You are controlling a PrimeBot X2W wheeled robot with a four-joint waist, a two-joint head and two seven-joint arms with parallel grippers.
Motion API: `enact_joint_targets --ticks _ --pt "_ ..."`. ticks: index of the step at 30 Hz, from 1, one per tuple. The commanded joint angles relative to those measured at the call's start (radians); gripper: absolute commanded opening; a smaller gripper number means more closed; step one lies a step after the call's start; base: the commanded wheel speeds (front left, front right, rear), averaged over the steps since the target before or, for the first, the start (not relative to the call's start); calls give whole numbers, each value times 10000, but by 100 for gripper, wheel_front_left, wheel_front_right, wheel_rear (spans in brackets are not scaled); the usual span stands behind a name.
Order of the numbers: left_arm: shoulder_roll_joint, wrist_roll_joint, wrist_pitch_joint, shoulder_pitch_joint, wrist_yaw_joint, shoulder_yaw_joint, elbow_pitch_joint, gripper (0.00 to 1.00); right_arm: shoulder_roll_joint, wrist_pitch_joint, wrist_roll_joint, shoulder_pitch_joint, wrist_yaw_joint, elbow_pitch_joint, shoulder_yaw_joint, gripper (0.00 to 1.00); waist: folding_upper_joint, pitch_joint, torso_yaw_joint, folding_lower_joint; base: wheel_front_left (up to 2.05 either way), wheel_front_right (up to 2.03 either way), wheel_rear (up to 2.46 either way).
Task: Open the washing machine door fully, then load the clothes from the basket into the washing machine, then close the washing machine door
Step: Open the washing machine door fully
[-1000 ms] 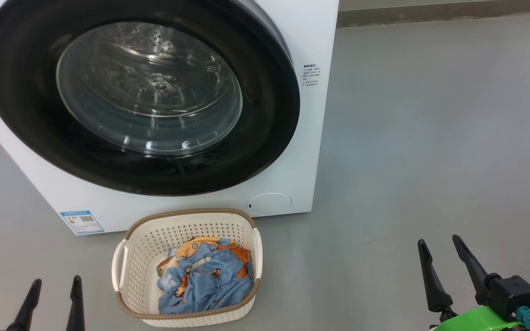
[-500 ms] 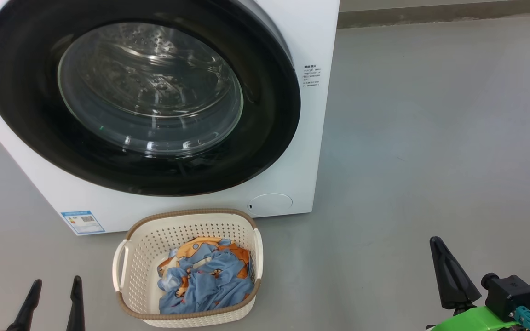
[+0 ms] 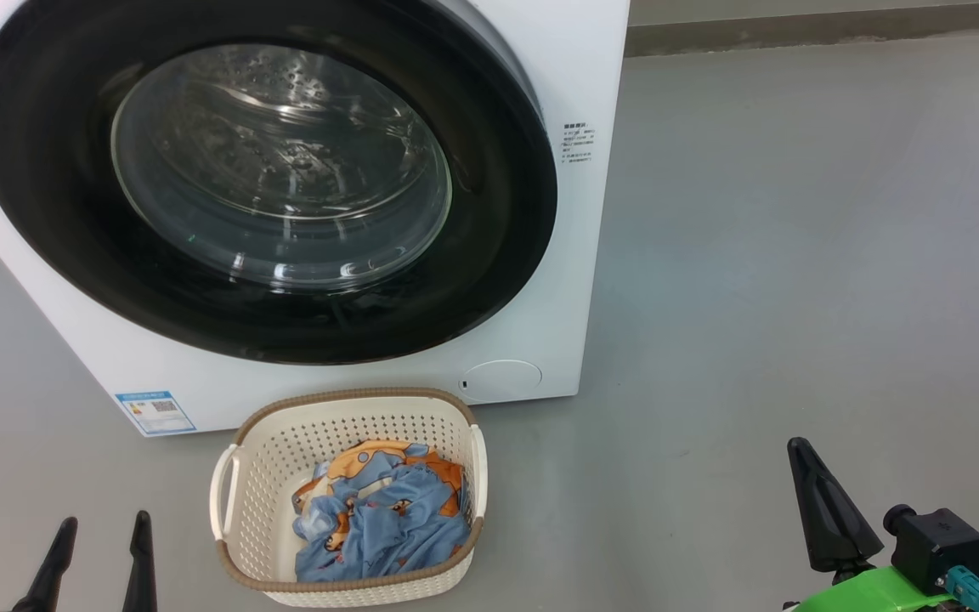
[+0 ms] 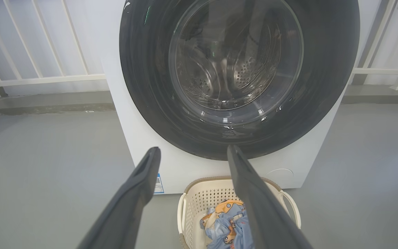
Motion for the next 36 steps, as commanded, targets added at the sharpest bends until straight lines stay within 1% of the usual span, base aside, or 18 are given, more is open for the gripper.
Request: enact_joint_targets --ticks 1,8,13,14,17,20,24,29,34,36 --pt "161 -76 -90 -289 -16 325 -176 100 -111 -120 155 -102 -11 -241 264 0 -1 -4 2 -1 0 0 0" --pt "183 -97 -90 -261 -16 307 -163 100 -104 -120 584 -126 -11 -251 308 0 -1 23 3 -1 0 0 0" --pt "188 -112 -90 -245 -16 317 -162 100 -89 -120 1823 -154 -11 -195 279 0 -1 53 -15 -1 0 0 0" --pt "188 -112 -90 -245 -16 317 -162 100 -89 -120 1823 -154 -11 -195 279 0 -1 53 -15 -1 0 0 0" --pt "195 -115 -90 -236 -16 343 -144 100 -85 -120 2855 -214 -11 -148 132 0 -1 71 -35 -1 0 0 0" --pt "204 -125 -90 -235 -16 367 -152 100 -84 -120 4141 -335 -11 -47 -207 0 -1 99 -44 -1 0 0 0" --pt "210 -151 -90 -198 -16 401 -182 100 -83 -120 6382 -534 -11 279 -734 0 -1 132 -22 -1 0 0 0" --pt "219 -201 -90 -139 -16 385 -202 100 -83 -120 8780 -678 -11 879 -1204 0 -1 209 75 -1 0 0 0" --pt "349 -281 -90 -116 -16 393 -241 100 -82 -120 10723 -894 -11 1340 -1617 0 -1 445 136 -1 0 0 0" --pt "426 -332 -90 -130 -16 394 -261 100 -82 -120 11284 -981 -11 1411 -1792 0 -1 565 147 -1 0 0 0"
